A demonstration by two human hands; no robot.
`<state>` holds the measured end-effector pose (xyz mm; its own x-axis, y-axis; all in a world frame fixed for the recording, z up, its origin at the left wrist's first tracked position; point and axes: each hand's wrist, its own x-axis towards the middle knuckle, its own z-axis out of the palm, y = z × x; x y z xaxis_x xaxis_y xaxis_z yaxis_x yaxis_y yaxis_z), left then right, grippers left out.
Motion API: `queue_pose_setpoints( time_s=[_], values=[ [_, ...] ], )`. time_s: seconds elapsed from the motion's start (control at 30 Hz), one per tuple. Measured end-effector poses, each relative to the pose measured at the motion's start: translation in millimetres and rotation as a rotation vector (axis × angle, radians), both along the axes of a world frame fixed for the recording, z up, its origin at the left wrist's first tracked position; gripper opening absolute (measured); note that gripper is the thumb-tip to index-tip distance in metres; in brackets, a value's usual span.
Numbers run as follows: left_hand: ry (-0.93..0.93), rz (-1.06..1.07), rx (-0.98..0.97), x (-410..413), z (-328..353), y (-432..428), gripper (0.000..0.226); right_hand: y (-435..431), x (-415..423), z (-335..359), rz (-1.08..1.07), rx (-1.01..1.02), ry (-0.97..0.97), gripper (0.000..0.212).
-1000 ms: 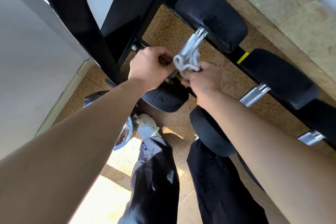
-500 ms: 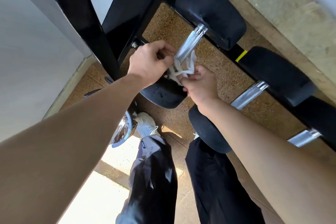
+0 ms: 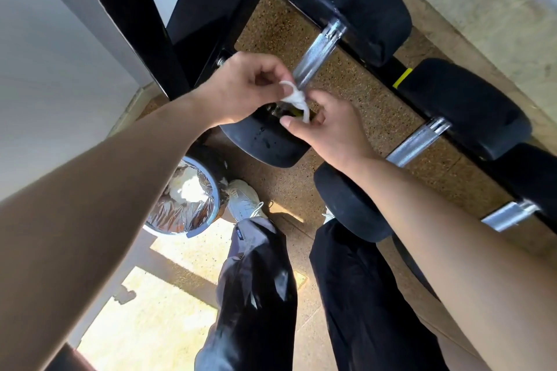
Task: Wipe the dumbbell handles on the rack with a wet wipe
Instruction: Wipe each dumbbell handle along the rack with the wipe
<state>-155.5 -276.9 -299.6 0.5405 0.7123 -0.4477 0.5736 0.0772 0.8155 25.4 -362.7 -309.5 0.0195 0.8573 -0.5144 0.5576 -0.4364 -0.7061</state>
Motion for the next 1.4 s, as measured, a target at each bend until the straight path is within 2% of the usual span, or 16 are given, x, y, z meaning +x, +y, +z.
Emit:
queue_pose_setpoints(
  time_s=[0.03,0.1,0.2,0.33,0.43,0.57,0.63,0.7,0.8,0.9,0.97,1.07,1.13,1.2,1.3,1.4],
  values=[
    [-0.04,0.021,-0.019,-1,2,1,0.005,3,-1,-2,0.013,0.007,-0.011,0.029],
    [-0.05,0.084,-0.026,-3,5,6,0.01,9,-1,-7,0.011,0.023,0.023,0.024],
    [0.108,0.102,0.093,-13,2,14,0.011,13,4,-12,0.066,0.051,0.011,0.027],
    [0.344,0.042,0.156,-21,-10,21,0.015,6,13,-7,0.095,0.021,0.123,0.017],
    [0.541,-0.016,0.173,-15,-17,31,0.023,-3,5,-7,0.101,0.048,0.114,0.024],
    [0.721,-0.1,0.117,-9,-17,50,0.021,-6,-9,-11,0.054,0.065,0.097,0.05],
    [0.744,-0.115,0.099,-5,-19,53,0.023,-7,-11,-14,0.032,0.073,0.096,0.042],
    [0.74,-0.13,0.084,-1,-20,52,0.022,-7,-12,-17,0.005,0.093,0.085,0.015],
    [0.721,-0.161,0.032,3,-20,50,0.018,-6,-3,-31,-0.004,0.057,0.006,0.016],
    [0.681,-0.327,-0.042,6,-16,47,0.012,-6,16,-50,0.003,-0.074,-0.127,0.016],
    [0.712,-0.382,0.001,8,-21,46,0.008,-4,20,-53,-0.007,-0.116,-0.141,0.016],
    [0.876,-0.257,0.154,2,-34,48,0.023,6,3,-42,0.046,-0.005,-0.07,0.017],
    [0.932,-0.17,0.217,-3,-38,50,0.023,10,-7,-37,0.076,0.065,-0.023,0.017],
    [0.859,-0.19,0.171,-3,-38,50,0.017,9,-3,-46,0.081,0.054,-0.077,0.018],
    [0.716,-0.402,0.089,7,-35,44,0.006,0,21,-68,0.069,-0.089,-0.236,0.018],
    [0.786,-0.422,0.171,12,-41,44,0.003,-2,19,-66,0.147,-0.078,-0.212,0.016]
  ],
)
